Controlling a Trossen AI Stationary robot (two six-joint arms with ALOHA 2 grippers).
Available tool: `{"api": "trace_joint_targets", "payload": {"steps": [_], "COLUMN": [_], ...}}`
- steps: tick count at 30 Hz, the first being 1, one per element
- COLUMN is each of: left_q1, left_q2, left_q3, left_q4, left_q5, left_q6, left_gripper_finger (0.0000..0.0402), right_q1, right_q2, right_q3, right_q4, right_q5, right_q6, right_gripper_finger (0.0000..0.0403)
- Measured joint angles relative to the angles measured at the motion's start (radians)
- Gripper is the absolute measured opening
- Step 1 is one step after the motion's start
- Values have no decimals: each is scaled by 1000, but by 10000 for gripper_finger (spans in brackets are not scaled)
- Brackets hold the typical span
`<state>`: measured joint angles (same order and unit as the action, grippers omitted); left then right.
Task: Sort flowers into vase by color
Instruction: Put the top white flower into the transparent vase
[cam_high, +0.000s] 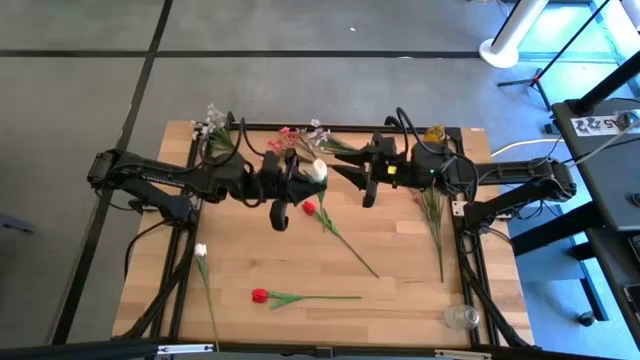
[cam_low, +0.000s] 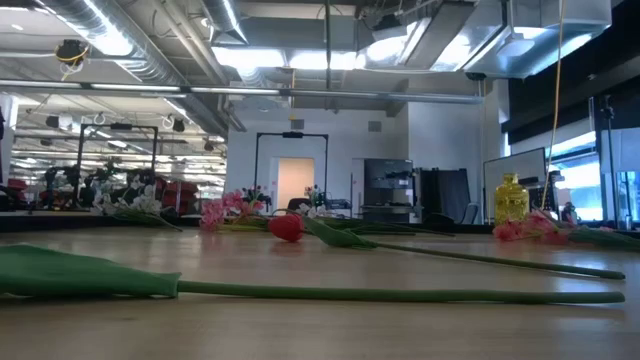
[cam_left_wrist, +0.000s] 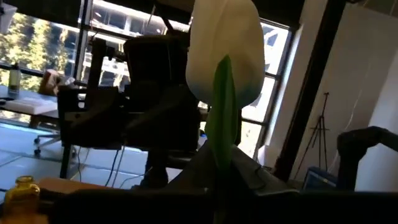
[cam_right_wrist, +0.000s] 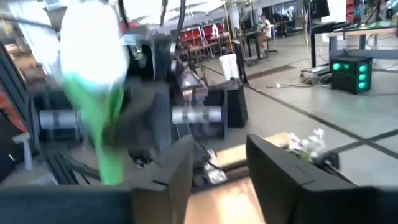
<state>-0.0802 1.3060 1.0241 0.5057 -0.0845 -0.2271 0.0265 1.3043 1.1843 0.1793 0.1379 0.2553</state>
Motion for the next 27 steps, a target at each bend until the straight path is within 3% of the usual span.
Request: {"api": "trace_joint_targets", "payload": {"steps": [5, 8, 20, 27], "left_q1": [0, -3, 20, 27], "left_q2": [0, -1, 0, -5], "left_q3": [0, 0, 0, 0], "left_q4": [-8, -9, -30, -39], "left_q5": [-70, -106, -152, -184], "left_q6": [42, 53, 133, 133], "left_gripper_finger": [7, 7, 8, 8], "right_q1": [-1, -2, -18, -53], "right_q2": [56, 60, 59, 14], "right_q3": [21, 21, 21, 21], "right_q4": [-7, 4, -32, -182], "right_q5": [-174, -176, -173, -260], "right_q6": [-31, -54, -102, -135], "right_gripper_finger": [241, 261, 196, 217]}}
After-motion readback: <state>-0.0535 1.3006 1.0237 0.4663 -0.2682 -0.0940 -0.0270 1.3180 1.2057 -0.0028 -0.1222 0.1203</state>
